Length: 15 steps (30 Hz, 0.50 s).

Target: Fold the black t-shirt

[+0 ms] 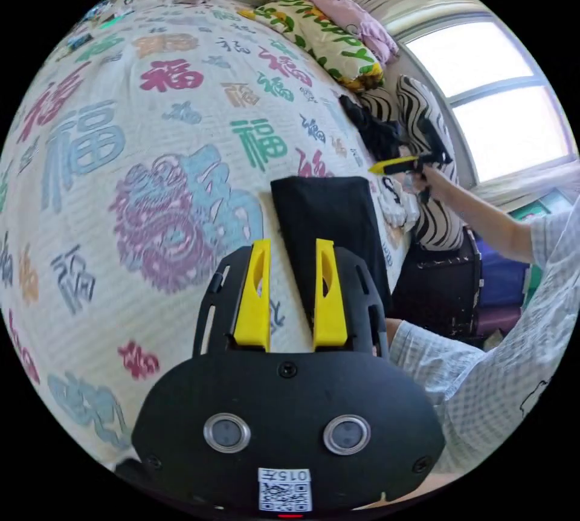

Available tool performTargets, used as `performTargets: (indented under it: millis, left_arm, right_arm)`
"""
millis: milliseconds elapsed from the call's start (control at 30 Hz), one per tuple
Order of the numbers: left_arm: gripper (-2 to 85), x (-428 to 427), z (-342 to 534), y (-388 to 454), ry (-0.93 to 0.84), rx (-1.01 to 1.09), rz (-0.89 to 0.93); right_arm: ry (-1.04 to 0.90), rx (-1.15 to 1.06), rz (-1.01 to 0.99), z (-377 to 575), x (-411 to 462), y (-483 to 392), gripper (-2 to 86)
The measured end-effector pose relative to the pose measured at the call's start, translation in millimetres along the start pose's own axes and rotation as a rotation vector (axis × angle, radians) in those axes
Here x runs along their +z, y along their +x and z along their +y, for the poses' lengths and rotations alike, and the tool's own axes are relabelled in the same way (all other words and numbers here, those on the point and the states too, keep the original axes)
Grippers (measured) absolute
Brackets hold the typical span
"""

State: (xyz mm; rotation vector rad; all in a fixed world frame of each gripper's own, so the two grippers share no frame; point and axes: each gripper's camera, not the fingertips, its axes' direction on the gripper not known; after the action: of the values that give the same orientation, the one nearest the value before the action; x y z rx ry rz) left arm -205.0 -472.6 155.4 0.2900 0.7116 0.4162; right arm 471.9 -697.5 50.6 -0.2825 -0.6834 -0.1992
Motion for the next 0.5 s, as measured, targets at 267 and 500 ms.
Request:
performTargets:
  millis: [267, 500]
  left_arm:
    - [11.8, 33.0, -44.4, -70.6, -0.067, -0.067, 0.348]
    - [10.3, 62.1, -70.0, -84.4, -0.100, -0.071, 0.563]
  right_arm:
    - [0.056, 0.039, -0.329, 64.4, 11.0, 84.8, 13.7]
    - [0.153, 0.075, -0.649, 95.6, 28.3, 134.4, 11.1]
